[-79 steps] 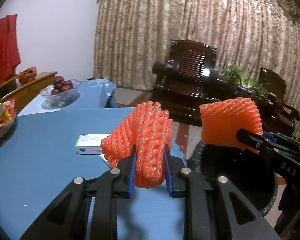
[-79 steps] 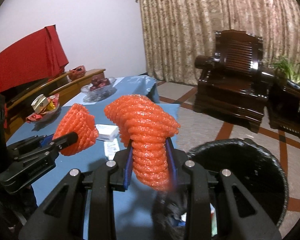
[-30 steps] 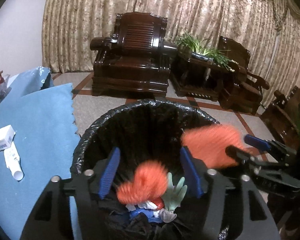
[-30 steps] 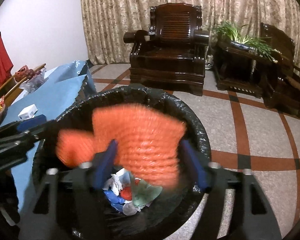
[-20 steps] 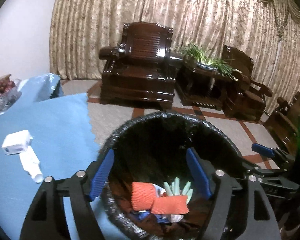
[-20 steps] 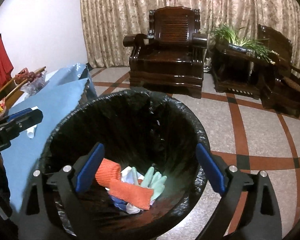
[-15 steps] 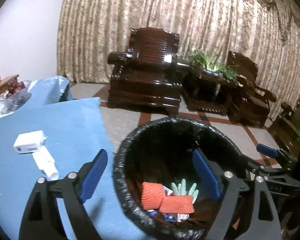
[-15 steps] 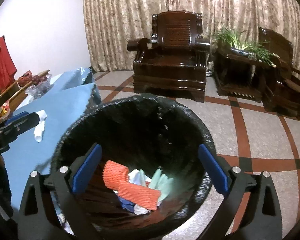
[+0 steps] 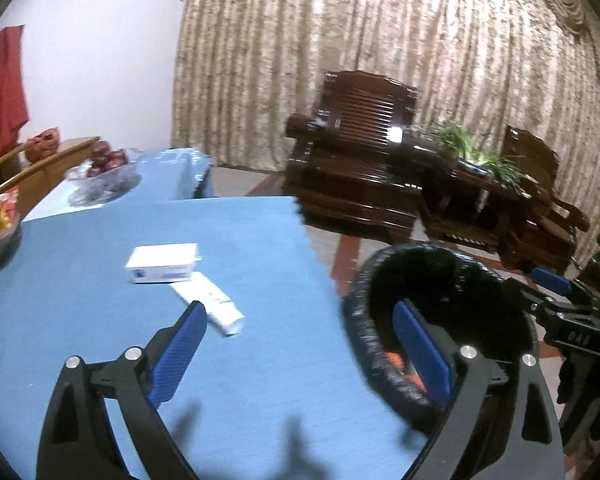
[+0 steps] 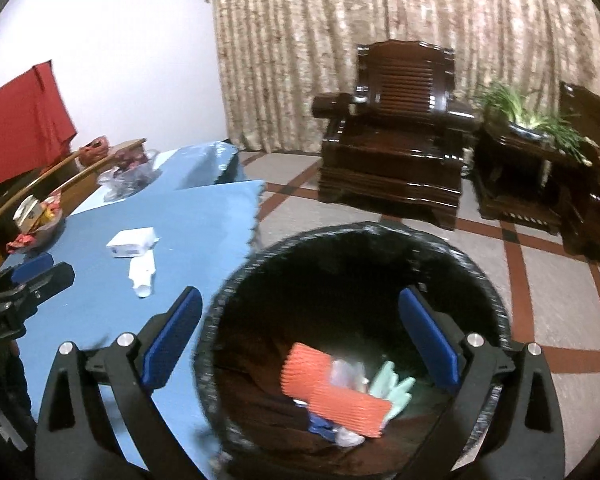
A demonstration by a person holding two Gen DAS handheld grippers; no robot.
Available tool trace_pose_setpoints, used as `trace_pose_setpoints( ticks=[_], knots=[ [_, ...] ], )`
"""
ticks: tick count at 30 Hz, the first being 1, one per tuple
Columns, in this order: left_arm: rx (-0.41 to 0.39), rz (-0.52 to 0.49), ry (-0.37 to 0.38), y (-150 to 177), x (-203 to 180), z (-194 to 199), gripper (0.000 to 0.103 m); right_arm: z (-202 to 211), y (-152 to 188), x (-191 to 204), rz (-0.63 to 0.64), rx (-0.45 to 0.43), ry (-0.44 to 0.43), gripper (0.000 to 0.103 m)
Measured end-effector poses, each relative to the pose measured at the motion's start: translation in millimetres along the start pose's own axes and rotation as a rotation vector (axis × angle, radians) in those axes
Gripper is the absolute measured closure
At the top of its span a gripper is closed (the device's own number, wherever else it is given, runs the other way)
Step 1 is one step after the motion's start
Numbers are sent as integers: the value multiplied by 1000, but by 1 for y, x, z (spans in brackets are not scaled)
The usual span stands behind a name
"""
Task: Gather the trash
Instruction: 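Bring both tools back over the white box and white tube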
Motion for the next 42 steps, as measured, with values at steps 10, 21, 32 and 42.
trace_pose_setpoints(
  ticks=[10,21,32,42],
  knots=[
    [-20,39,-125,6,70,28,10,-16,-13,74,78,6,-100,7],
    [-22,85,-187,9,125,30,10,-46,-21,135,132,20,-174,7],
    [6,108,-229,20,167,8,10,-102,-9,188,182,78,-226,7],
    [44,123,-251,32,195,-16,10,-152,7,213,205,153,-246,7]
  ],
)
Point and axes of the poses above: each gripper's, at about its wrist camera, not at the fingertips, and z roughly against the way its jaws point, x to its left, y to its underside, the point moved 5 cm from there along -z, roughly the way its jaws point, and after that the axes turned 3 degrees about y, right-handed, at the moved point
